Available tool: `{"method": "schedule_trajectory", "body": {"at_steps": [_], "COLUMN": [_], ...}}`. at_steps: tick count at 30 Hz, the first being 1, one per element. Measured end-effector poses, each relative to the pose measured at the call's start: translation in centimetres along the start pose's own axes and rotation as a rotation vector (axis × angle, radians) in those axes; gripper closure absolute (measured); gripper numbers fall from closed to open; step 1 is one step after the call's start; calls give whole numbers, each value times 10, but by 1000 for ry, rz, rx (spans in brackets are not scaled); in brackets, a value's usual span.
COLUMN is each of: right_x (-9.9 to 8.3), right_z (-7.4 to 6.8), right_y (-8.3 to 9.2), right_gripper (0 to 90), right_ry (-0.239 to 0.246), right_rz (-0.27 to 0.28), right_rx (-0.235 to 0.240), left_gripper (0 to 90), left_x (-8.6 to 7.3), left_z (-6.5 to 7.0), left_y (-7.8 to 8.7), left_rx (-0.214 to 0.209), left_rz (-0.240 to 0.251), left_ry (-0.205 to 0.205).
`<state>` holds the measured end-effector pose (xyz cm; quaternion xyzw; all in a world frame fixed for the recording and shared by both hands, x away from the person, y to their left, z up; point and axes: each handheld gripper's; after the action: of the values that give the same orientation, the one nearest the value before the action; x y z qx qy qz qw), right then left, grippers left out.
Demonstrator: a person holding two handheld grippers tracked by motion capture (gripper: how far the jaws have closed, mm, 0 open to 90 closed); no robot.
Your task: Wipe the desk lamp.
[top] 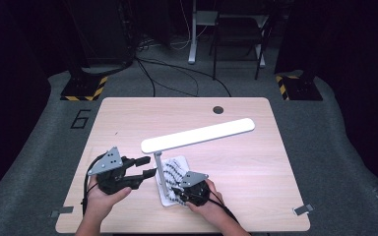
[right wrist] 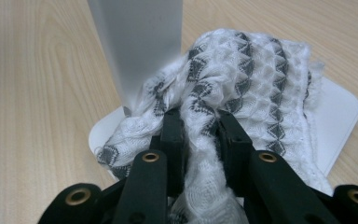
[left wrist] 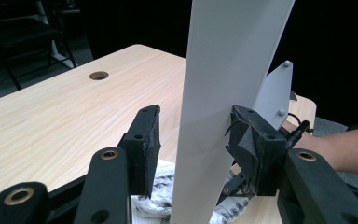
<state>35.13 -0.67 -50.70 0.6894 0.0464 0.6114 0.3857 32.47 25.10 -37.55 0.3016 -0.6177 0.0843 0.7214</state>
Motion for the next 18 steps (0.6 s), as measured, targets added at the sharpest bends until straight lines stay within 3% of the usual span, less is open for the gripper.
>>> {"method": "schedule_trajectory", "body": {"at_steps": [1, 14, 18], "right_x": [1, 22, 28], "right_z": [1, 3, 3], "right_y": [1, 21, 28], "right_gripper": [753, 754, 754], "right_ry": [15, -55, -55], "right_rz": [3, 118, 150], "right_rx": [3, 50, 54], "left_gripper": [526, 520, 520], "left_x": [0, 0, 0], "left_z": [0, -1, -1], "left_y": [0, 0, 0], "left_rx": [-2, -3, -3], "left_rz": [-2, 4, 3], "left_ry": [0, 6, 7]}}
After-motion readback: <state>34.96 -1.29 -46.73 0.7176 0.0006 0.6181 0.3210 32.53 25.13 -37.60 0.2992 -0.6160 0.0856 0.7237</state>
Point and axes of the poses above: each handheld gripper's, and its own axes: y roughly backward along the jaws, x roughly out of its top, z roughly to its right
